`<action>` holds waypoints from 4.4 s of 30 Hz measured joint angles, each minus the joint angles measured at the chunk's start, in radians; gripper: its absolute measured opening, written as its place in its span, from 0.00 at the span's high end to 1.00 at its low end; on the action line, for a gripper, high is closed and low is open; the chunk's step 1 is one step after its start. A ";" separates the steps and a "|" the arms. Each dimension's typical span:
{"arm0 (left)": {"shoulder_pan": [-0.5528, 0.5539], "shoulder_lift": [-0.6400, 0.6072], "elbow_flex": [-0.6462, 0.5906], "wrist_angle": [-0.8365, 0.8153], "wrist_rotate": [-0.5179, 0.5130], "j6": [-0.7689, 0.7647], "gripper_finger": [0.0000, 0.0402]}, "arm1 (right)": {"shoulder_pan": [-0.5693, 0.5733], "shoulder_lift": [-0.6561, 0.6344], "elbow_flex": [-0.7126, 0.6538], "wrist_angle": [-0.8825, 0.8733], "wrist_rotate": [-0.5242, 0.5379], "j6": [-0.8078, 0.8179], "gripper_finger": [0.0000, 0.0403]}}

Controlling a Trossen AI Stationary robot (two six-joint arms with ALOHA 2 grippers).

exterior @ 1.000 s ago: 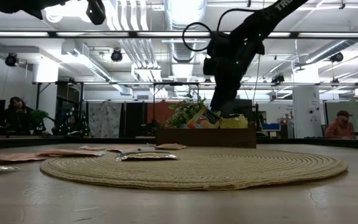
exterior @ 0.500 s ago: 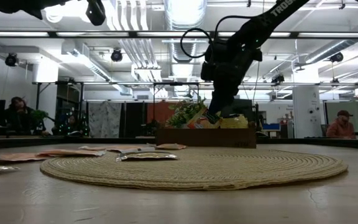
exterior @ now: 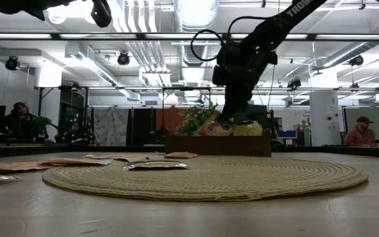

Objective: Pick & Place Tea
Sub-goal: Put the orange tea bag into the middle section of the wooden organizer

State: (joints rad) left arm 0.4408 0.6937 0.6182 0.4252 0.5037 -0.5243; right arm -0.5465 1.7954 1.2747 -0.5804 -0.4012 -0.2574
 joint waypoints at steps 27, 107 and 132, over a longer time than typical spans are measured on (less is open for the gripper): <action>0.000 0.000 0.000 0.000 0.000 0.000 1.00 | 0.000 0.109 0.487 -0.548 0.088 -0.151 0.98; 0.000 0.001 0.000 -0.015 0.005 -0.090 1.00 | 0.056 0.368 0.732 -0.821 0.197 -0.215 0.98; 0.000 0.001 0.000 -0.015 0.006 -0.090 1.00 | 0.056 0.368 0.860 -0.905 0.251 -0.229 0.98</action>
State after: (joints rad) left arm 0.4406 0.6943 0.6182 0.4099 0.5095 -0.6144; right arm -0.4900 2.1632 2.1348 -1.4857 -0.1507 -0.4866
